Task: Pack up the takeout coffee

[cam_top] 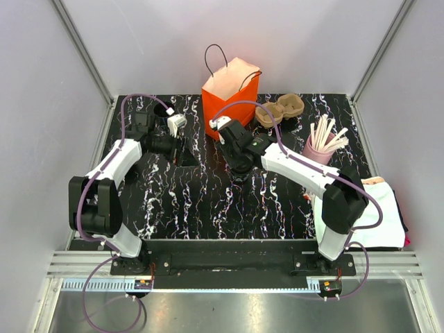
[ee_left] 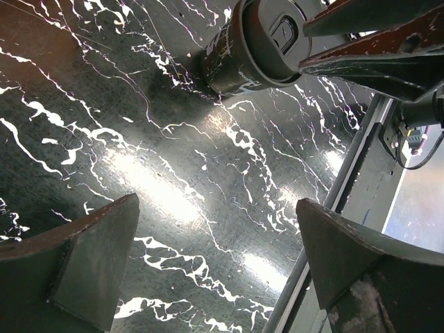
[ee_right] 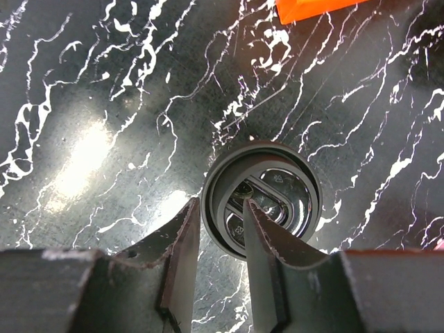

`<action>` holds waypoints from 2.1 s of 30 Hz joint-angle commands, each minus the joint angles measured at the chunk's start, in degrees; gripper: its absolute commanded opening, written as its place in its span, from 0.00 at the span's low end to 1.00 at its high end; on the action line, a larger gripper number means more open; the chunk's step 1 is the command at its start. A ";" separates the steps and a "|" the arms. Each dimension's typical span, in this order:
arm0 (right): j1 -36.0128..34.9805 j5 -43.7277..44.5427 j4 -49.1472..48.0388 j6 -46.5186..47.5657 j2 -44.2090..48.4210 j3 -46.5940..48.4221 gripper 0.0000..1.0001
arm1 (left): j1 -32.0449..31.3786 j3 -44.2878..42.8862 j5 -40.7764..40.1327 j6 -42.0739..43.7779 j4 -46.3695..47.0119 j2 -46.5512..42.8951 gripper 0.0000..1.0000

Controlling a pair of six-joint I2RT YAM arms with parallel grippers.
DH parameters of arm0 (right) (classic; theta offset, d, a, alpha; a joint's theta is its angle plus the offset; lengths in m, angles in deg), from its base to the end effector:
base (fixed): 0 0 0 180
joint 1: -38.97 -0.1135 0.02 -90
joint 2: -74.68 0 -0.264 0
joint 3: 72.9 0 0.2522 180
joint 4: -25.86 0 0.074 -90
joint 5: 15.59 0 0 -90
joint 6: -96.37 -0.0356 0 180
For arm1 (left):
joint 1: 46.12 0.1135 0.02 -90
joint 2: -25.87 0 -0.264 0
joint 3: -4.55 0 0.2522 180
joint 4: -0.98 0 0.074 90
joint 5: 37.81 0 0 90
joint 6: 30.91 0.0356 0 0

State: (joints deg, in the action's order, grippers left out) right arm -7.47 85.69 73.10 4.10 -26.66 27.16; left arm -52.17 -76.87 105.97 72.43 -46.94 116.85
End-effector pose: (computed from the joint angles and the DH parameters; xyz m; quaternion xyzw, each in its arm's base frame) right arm 0.2781 0.2823 0.2851 -0.3177 0.8755 0.0616 0.3590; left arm 0.3195 -0.0627 0.2554 0.2690 0.8226 -0.4174 0.2768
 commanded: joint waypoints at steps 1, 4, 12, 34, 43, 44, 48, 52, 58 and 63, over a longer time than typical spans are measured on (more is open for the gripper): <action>-0.50 2.51 -0.43 -1.25 -0.35 -0.87 0.36 | 0.07 0.60 0.80 -0.51 3.04 -2.56 0.99; -0.59 2.16 -0.51 -1.43 -0.35 -1.66 0.36 | 0.07 0.86 0.98 -0.95 3.74 -3.00 0.99; -0.50 2.16 -0.95 -1.43 -1.49 -2.54 0.34 | 0.07 1.30 0.98 -1.13 3.83 -3.53 0.99; -0.59 0.05 -0.60 -2.83 -2.81 -0.43 0.28 | 0.07 1.56 1.06 -1.21 4.36 -3.26 0.99; -0.59 -0.13 -0.34 -3.01 -4.04 0.09 0.18 | 0.15 1.83 1.33 -1.22 4.62 -3.26 0.99; -0.59 -0.21 -0.43 -2.84 -4.04 0.09 0.16 | 0.15 1.92 1.24 -1.21 4.62 -3.26 0.99; -0.59 -0.48 -0.08 -2.31 -3.60 0.09 0.07 | 0.15 2.00 1.24 -1.21 4.71 -3.53 0.99; -0.59 -0.65 0.45 -1.69 -2.90 0.01 0.00 | 0.15 2.00 1.24 -1.21 4.80 -3.44 0.99; -0.59 -0.30 0.54 -0.29 -1.50 -0.43 0.00 | 0.24 2.00 1.15 -1.39 4.88 -3.62 0.99; -0.59 1.63 0.10 1.91 0.96 -1.05 0.00 | 0.15 2.00 1.15 -1.39 4.88 -3.70 0.99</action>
State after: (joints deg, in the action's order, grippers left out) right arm -7.53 85.50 73.64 3.86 -29.61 26.03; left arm -52.17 -75.16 106.01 71.08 -44.33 115.80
